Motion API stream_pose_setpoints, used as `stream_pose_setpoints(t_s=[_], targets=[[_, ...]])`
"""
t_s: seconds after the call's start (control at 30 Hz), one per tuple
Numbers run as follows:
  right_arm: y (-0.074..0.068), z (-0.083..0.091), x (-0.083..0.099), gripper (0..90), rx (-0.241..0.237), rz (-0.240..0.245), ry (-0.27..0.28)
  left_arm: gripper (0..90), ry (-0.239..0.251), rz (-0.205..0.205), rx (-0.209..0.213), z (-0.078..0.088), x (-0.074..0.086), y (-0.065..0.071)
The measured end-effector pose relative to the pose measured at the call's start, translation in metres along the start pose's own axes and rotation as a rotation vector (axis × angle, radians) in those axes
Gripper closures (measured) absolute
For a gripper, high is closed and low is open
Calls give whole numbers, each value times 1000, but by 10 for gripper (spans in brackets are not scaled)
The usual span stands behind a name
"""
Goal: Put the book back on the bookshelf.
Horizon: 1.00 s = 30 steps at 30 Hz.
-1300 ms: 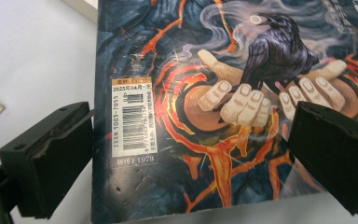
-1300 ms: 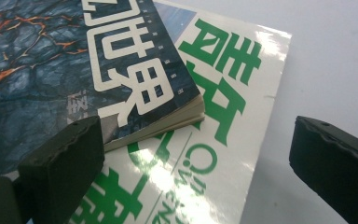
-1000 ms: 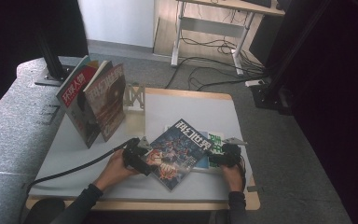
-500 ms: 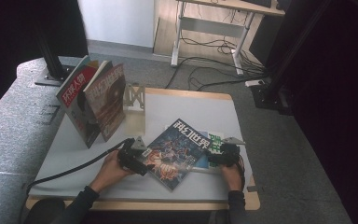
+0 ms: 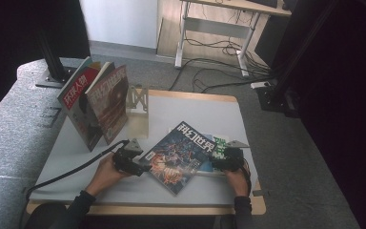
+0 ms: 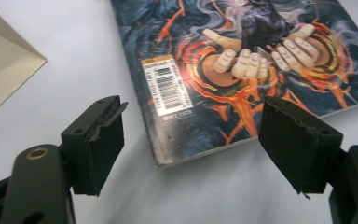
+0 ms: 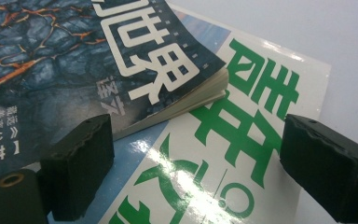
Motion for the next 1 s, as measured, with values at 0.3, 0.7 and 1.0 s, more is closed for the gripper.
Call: stream_pose_setpoints(t_s=[0.3,0.7,1.0], targets=[[20,3,-8,84,-14,-27,-1,223,-19,-4,23,-9,2,3],[34,-27,-42,0,-41,9,-33,218,-22,-8,26,-10,3,3],[44,-46,-60,0,-96,-3,-37,212,-20,-5,36,-12,2,2]])
Point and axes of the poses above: each handheld gripper's, and its own axes: z roughly backward along the jaws, x roughly out of its underside, y roughly to its right, the point moved 7 cm from there along -z, roughly forward along the jaws, and after that the axes turned 14 degrees about -y, right-handed, at the moved point
